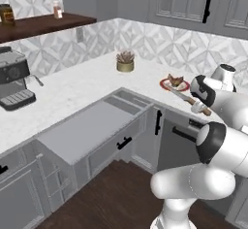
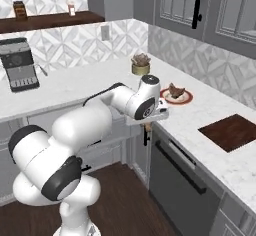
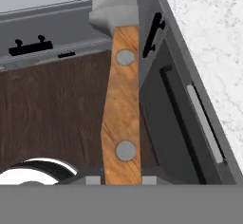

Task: Pick up the knife from the drawer and place it on the cutting board. Then place the meat from the plate to the cutting board.

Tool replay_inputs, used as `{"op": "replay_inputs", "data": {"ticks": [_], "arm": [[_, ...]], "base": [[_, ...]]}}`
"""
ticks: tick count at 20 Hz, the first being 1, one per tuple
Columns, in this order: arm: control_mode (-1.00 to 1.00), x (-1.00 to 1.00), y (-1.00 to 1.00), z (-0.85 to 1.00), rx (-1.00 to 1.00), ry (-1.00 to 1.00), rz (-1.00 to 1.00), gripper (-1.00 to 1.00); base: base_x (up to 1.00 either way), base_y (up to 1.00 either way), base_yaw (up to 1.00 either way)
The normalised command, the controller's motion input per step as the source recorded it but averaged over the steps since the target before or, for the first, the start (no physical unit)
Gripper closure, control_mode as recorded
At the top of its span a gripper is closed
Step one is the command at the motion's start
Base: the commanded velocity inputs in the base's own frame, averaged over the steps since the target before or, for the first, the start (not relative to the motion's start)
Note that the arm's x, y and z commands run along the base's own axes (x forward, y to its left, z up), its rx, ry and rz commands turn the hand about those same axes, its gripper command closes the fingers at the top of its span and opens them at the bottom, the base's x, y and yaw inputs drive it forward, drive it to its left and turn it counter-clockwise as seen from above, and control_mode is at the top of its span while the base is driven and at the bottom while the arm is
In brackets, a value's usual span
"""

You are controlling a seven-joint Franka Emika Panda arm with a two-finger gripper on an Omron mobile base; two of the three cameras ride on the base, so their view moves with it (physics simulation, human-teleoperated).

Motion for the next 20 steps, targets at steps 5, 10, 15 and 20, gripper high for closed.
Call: {"op": "replay_inputs", "data": {"ticks": [5, 10, 15, 20], "arm": [[1.0, 0.0, 0.0, 0.0, 0.0, 0.0, 0.0, 1.0], [1.0, 0.0, 0.0, 0.0, 0.0, 0.0, 0.0, 1.0], [1.0, 0.0, 0.0, 0.0, 0.0, 0.0, 0.0, 1.0], [1.0, 0.0, 0.0, 0.0, 0.0, 0.0, 0.0, 1.0]], "base": [[-0.18, 0.0, -0.47], [-0.13, 0.0, -0.5], [-0.05, 0.0, -0.52], [-0.04, 0.13, -0.49]]}}
